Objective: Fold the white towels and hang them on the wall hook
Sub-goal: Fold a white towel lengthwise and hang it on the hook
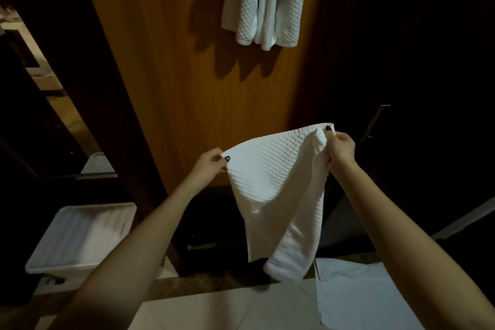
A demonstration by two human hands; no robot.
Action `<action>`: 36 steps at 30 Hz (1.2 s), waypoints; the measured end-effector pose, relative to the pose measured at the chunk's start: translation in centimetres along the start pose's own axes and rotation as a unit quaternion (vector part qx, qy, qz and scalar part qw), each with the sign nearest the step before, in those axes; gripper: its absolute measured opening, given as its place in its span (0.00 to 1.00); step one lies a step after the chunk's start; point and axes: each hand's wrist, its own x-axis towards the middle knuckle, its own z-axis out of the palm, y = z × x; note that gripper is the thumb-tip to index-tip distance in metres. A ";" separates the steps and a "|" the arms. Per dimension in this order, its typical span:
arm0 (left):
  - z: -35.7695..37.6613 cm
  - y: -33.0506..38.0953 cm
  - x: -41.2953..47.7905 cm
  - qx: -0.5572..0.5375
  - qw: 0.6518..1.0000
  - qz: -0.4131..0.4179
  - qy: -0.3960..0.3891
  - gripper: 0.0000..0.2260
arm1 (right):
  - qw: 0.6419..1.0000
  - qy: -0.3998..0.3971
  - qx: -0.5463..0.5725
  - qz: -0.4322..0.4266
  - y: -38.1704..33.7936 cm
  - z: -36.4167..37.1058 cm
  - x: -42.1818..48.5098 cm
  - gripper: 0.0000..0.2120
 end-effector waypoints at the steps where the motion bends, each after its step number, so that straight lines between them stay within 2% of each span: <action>1: 1.1 0.6 0.2 -0.018 1.000 0.005 0.009 0.07 | 1.000 -0.008 -0.008 0.004 0.0 0.3 0.0 0.18; 6: 5.2 4.3 0.9 -0.047 0.993 0.104 0.010 0.13 | 0.997 -0.069 -0.005 0.044 -1.1 1.6 -1.3 0.06; 9: 6.9 6.4 1.2 -0.029 0.987 0.159 -0.013 0.16 | 0.989 -0.137 0.044 0.041 -1.4 2.6 -2.8 0.07; 11: 7.7 7.2 1.2 -0.014 0.984 0.173 -0.030 0.16 | 0.984 -0.162 0.058 0.033 -1.7 3.0 -3.7 0.13; 15: 7.8 6.9 1.1 -0.019 0.980 0.194 -0.039 0.06 | 0.979 -0.189 0.067 0.026 -2.2 3.0 -4.2 0.18; 17: 7.5 6.5 1.0 -0.022 0.981 0.188 -0.038 0.09 | 0.978 -0.202 0.052 0.016 -2.7 2.9 -4.2 0.17; 19: 7.5 6.4 1.0 0.002 0.980 0.196 -0.020 0.12 | 0.978 -0.203 0.036 0.005 -3.2 3.2 -4.3 0.15; 23: 7.2 7.2 1.2 0.023 0.972 0.227 0.063 0.08 | 0.973 -0.225 0.054 -0.015 -4.5 3.7 -5.0 0.11; 28: 6.8 8.6 0.9 0.039 0.945 0.302 0.117 0.07 | 0.962 -0.256 0.070 -0.065 -5.4 3.5 -5.0 0.09; 33: 6.7 10.0 1.1 0.046 0.934 0.323 0.144 0.06 | 0.943 -0.300 0.112 -0.096 -5.7 2.7 -4.9 0.17; 36: 6.5 10.8 1.1 -0.008 0.939 0.315 0.137 0.04 | 0.933 -0.326 0.091 -0.122 -5.9 1.9 -4.7 0.11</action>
